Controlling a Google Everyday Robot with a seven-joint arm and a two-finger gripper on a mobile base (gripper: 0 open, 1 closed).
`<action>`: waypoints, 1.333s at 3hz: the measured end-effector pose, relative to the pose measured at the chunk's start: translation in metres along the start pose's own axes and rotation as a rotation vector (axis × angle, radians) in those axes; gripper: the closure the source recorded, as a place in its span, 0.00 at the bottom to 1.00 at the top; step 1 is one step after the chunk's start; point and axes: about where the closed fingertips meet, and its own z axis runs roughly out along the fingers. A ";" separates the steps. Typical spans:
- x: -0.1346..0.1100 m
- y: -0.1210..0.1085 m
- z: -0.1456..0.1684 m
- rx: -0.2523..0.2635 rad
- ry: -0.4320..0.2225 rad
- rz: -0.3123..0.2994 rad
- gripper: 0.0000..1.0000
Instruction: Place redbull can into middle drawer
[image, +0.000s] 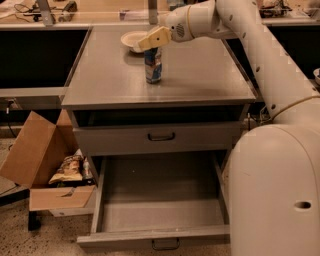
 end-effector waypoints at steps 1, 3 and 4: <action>0.003 0.014 0.000 -0.013 0.016 0.048 0.00; 0.036 0.028 -0.005 0.012 0.032 0.126 0.00; 0.055 0.027 -0.004 0.026 0.038 0.139 0.14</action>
Offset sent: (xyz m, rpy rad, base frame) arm -0.0423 -0.0114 -0.0373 0.0279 0.1372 -0.0845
